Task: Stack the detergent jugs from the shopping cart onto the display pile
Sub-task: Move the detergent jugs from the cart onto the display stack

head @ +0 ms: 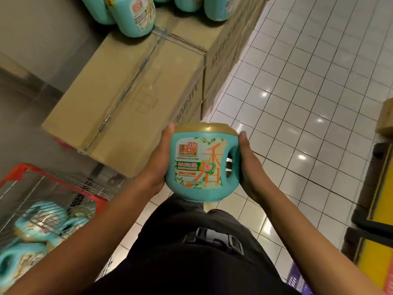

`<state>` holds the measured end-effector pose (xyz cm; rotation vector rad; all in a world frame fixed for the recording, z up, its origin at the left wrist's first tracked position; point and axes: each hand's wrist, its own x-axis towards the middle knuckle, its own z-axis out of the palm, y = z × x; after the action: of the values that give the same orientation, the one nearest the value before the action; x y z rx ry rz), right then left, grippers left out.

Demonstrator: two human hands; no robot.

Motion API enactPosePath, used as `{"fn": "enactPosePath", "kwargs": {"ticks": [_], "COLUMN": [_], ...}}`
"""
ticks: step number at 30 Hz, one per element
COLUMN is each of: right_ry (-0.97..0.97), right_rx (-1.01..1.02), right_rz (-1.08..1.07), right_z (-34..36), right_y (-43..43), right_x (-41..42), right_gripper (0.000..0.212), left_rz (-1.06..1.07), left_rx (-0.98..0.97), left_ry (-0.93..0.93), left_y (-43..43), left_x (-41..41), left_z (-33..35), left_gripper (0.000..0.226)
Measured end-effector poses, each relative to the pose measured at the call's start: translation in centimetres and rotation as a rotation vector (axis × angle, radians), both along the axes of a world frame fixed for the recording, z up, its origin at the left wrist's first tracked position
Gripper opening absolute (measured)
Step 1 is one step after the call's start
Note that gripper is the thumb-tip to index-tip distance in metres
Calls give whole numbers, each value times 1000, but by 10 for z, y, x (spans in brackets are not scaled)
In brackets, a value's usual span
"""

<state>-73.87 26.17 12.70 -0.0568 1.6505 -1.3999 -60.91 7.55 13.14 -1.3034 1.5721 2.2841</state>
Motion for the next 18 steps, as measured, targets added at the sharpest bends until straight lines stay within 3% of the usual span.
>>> {"fn": "enactPosePath", "kwargs": {"ticks": [18], "right_ry": [97], "right_rx": [-25], "right_rz": [301], "right_z": [31], "right_y": [-221], "right_x": [-193], "right_gripper": [70], "left_rz": [326], "left_rx": [11], "left_ry": [97], "left_y": [-165], "left_x": [-149], "left_z": [29], "left_gripper": [80]}}
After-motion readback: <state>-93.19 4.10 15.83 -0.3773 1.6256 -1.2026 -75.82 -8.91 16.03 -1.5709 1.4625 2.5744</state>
